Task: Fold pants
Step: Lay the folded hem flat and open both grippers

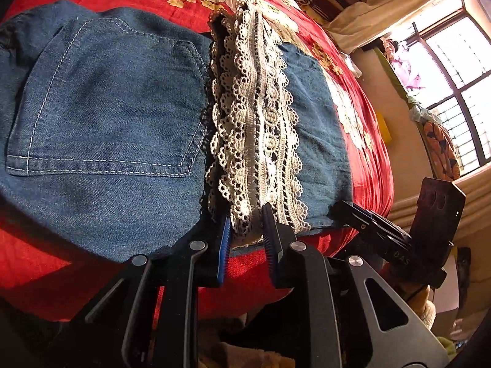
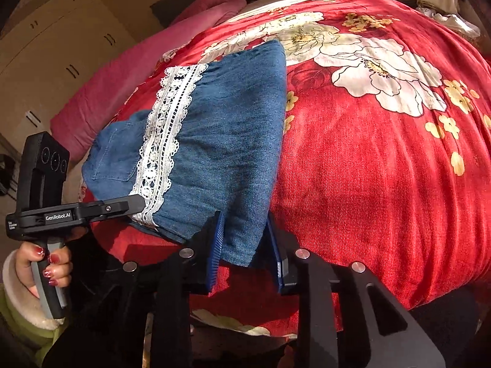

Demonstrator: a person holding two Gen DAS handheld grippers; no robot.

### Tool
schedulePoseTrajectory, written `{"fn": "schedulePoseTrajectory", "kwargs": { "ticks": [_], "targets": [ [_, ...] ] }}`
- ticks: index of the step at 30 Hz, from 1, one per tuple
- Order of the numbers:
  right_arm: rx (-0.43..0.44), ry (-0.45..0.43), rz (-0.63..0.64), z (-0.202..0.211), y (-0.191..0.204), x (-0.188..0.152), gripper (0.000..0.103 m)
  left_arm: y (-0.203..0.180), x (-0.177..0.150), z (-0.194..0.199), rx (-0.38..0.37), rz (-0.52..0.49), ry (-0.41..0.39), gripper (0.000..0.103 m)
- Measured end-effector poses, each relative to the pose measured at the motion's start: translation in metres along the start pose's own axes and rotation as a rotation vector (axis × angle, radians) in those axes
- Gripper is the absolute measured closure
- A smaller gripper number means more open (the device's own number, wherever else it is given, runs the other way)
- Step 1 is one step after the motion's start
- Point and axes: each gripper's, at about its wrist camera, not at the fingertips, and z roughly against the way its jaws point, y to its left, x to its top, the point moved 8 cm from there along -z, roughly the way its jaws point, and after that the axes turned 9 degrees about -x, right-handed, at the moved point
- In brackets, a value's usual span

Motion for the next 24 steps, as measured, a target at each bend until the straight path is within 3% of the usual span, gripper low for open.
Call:
{"fn": "schedulePoseTrajectory", "kwargs": {
  "ticks": [2, 6, 8, 15, 18, 24],
  "targets": [
    [-0.049, -0.051, 0.011, 0.014, -0.001, 0.006, 0.059, -0.001, -0.001, 0.001, 0.003, -0.005, -0.006, 0.088],
    [-0.115, -0.162, 0.094, 0.041, 0.011, 0.022, 0.058, -0.004, -0.002, 0.008, 0.011, -0.017, -0.016, 0.084],
    [-0.109, -0.173, 0.139, 0.042, 0.022, 0.027, 0.058, -0.004, -0.002, 0.014, 0.024, -0.029, -0.029, 0.076],
    [-0.082, -0.067, 0.203, 0.004, 0.053, 0.016, 0.058, 0.002, -0.005, 0.029, 0.085, -0.064, -0.048, 0.073],
    [-0.109, 0.0, 0.221, -0.021, 0.056, 0.005, 0.057, 0.004, -0.004, 0.025, 0.096, -0.068, -0.043, 0.069],
    [-0.109, 0.005, 0.214, -0.028, 0.054, 0.002, 0.056, 0.008, -0.002, 0.026, 0.096, -0.079, -0.058, 0.069]
  ]
}}
